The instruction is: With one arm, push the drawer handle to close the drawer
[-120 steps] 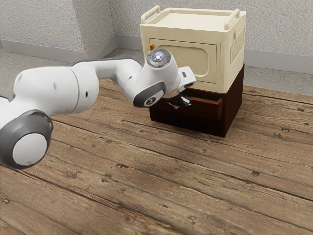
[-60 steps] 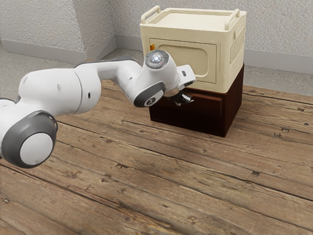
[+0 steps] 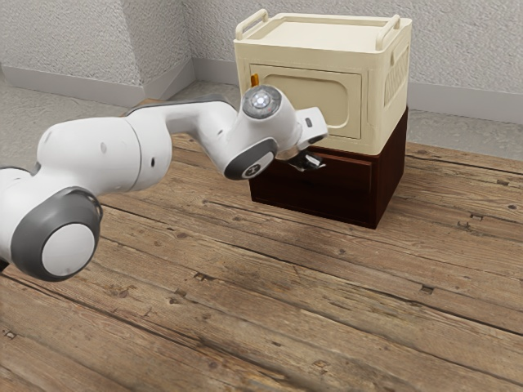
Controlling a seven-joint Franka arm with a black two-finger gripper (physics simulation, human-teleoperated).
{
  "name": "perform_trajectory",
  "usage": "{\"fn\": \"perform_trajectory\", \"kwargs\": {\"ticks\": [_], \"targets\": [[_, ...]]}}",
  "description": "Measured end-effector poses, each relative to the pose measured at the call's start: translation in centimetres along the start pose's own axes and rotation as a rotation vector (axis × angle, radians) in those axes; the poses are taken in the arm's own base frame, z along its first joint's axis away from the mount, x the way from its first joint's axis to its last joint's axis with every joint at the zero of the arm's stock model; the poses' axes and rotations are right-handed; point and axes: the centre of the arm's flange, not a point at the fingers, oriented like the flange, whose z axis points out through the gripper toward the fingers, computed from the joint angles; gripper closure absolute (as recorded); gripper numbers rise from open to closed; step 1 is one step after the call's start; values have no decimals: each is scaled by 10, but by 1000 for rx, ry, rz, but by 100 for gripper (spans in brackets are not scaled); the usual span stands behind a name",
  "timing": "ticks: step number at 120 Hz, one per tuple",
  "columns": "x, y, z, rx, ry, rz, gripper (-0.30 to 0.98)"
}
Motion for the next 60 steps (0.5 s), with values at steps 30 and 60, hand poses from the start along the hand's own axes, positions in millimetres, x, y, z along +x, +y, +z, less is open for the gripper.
{"fn": "perform_trajectory", "kwargs": {"ticks": [30,60], "targets": [[1,-1,7,-2,7,9,79],[-5,9,-5,-8,-25,27,79]]}}
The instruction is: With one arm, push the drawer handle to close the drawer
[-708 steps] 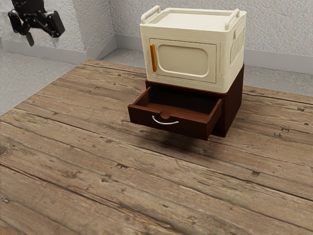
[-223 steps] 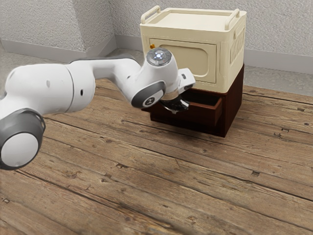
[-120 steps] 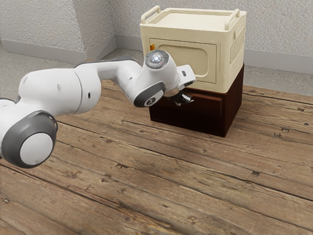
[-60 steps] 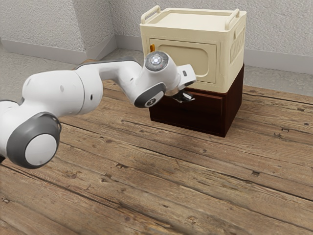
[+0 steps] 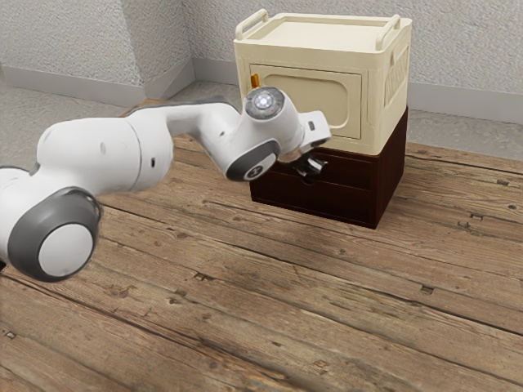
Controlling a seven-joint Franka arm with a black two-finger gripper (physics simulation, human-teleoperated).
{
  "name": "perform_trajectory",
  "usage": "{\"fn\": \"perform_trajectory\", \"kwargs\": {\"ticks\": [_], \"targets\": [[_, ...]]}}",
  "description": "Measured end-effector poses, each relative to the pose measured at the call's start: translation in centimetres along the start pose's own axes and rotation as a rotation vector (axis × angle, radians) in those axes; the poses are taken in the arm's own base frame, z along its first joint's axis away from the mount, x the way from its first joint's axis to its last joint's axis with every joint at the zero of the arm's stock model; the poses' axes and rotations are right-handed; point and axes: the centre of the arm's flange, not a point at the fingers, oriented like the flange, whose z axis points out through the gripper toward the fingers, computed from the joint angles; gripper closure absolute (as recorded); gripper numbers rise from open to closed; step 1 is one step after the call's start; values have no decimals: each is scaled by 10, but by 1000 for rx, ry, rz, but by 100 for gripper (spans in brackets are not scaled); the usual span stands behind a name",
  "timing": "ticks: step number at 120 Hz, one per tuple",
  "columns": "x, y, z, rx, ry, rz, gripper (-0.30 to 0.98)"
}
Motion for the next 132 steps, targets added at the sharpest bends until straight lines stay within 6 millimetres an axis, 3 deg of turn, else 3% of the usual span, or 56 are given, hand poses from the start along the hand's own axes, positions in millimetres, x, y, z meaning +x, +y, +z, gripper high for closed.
{"fn": "perform_trajectory", "kwargs": {"ticks": [4,25,33,46,68,79,102,132], "targets": [[0,4,-16,-2,-8,4,79],[10,-5,-154,-5,-56,-38,79],[7,-10,-187,2,-93,-49,79],[-1,-22,-220,25,-178,-68,78],[-41,-44,-238,49,-354,-104,77],[-56,-57,-241,60,-414,-123,58],[-63,-74,-241,73,-467,-152,24],[-64,-81,-243,87,-494,-158,7]]}}
